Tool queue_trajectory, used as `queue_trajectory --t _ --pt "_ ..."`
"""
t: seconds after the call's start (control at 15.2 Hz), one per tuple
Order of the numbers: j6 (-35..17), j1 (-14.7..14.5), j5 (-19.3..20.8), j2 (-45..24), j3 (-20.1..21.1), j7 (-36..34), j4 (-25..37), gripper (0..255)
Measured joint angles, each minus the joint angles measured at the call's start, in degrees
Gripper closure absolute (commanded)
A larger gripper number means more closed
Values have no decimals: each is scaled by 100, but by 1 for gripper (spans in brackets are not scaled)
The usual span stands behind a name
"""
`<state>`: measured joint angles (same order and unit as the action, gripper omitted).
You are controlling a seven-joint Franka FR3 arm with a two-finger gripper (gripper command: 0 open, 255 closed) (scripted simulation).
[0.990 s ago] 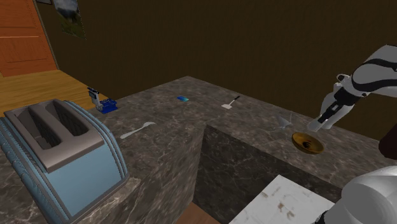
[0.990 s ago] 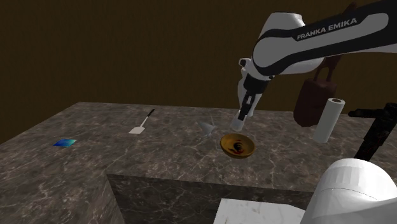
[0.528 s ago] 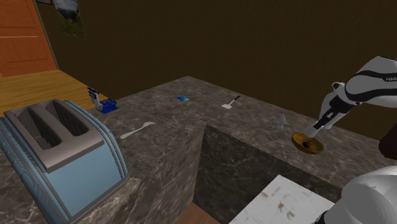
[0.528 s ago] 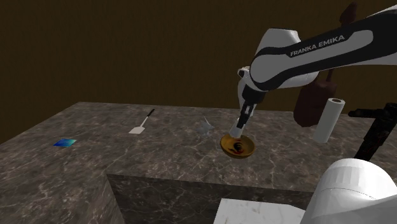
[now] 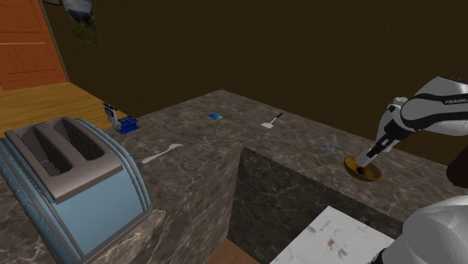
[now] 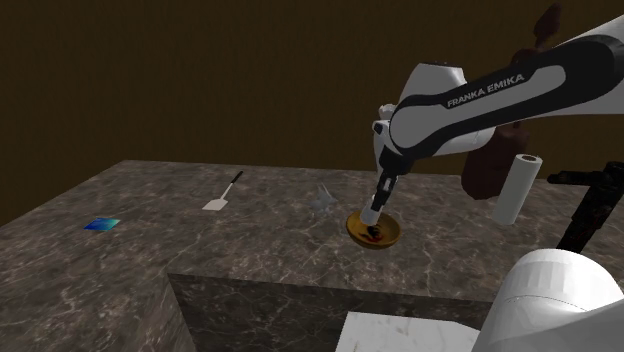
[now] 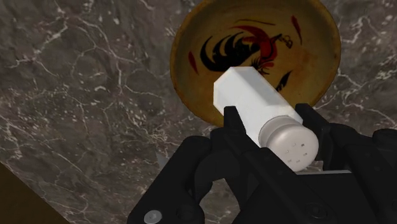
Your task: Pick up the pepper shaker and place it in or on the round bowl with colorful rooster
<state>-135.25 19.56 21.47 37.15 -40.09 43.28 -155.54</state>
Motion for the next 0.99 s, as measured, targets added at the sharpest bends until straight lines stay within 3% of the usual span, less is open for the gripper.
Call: queue_trajectory --t 0.2,0.26,0.66,0.99 --pt "-10 1 2 -3 -4 1 -6 255" --pt "-11 1 2 -3 -4 1 -6 0" --pt "-11 1 2 -3 -4 1 -6 0" --pt "803 156 -57 509 299 1 297 0"
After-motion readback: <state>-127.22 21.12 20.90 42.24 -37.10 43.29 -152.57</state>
